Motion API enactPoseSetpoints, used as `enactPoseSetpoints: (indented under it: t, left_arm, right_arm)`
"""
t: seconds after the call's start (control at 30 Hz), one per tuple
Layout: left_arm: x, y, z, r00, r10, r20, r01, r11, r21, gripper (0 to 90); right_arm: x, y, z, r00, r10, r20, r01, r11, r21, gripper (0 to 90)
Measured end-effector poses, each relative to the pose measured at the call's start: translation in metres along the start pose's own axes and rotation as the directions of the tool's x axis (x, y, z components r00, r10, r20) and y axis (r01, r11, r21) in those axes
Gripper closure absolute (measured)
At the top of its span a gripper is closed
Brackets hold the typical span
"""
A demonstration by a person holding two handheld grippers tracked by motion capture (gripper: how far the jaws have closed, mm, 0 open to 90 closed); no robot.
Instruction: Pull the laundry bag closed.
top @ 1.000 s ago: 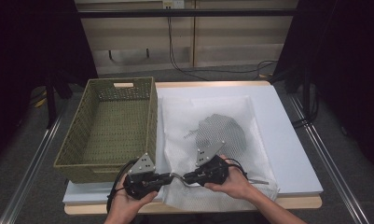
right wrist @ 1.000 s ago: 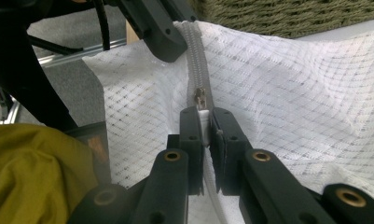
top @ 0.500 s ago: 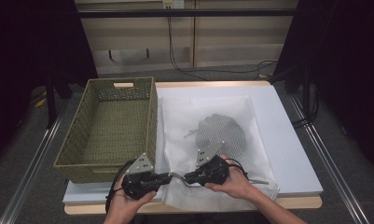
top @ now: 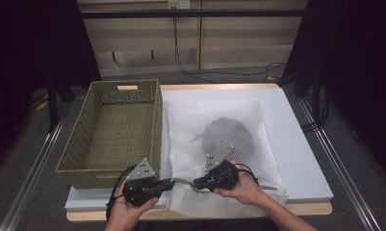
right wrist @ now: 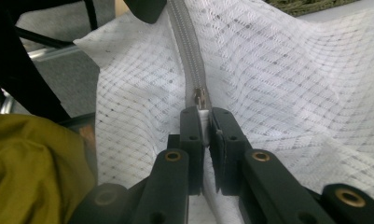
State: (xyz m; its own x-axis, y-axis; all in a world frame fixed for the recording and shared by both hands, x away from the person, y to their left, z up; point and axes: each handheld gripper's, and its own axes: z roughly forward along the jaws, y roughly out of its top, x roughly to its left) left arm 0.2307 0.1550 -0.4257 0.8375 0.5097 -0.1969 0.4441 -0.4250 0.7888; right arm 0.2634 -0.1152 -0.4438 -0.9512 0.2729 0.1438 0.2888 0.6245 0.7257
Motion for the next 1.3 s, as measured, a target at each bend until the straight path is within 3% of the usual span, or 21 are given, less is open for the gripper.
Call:
enactPoseSetpoints:
  t: [0.3,0.83,1.2,1.3]
  left_arm:
    - [-0.001,0.0,0.0,0.9999,0.01,-0.006,-0.01,0.9999,0.011,85.4]
    - [0.001,-0.003,-0.006,0.9998,-0.008,-0.02,0.007,0.9999,-0.015,85.8]
    - [0.003,-0.004,-0.005,0.9998,-0.022,0.001,0.022,0.9996,-0.02,85.8]
    - [0.001,-0.004,-0.003,0.9998,-0.018,-0.004,0.018,0.9998,-0.009,85.9]
  right_arm:
    - [0.001,-0.001,0.001,1.0,-0.004,-0.001,0.004,1.0,0.014,83.9]
    - [-0.001,-0.003,-0.003,0.9999,-0.008,0.011,0.007,0.999,0.041,84.0]
    - [-0.001,-0.005,-0.013,0.9993,-0.005,0.038,0.003,0.999,0.041,84.2]
    - [-0.002,-0.009,-0.011,0.9997,0.002,0.025,-0.003,0.999,0.036,84.2]
